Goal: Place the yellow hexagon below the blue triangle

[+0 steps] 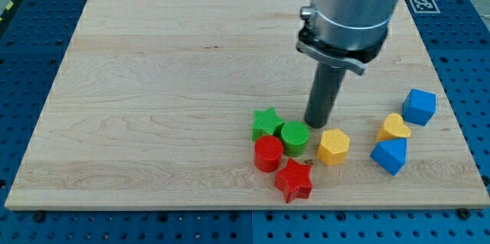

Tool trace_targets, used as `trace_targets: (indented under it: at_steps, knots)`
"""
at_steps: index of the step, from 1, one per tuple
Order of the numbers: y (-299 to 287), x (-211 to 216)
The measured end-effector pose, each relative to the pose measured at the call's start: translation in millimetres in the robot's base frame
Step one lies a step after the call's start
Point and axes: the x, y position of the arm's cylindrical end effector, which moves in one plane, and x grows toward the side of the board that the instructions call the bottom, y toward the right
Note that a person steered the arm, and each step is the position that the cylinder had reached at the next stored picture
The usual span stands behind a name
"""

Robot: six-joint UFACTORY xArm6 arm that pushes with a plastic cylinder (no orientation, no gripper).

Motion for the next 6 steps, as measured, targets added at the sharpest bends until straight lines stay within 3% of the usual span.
trace_targets:
  at_steps: [4, 6]
  knots:
    - [-9, 28]
    - [49, 36]
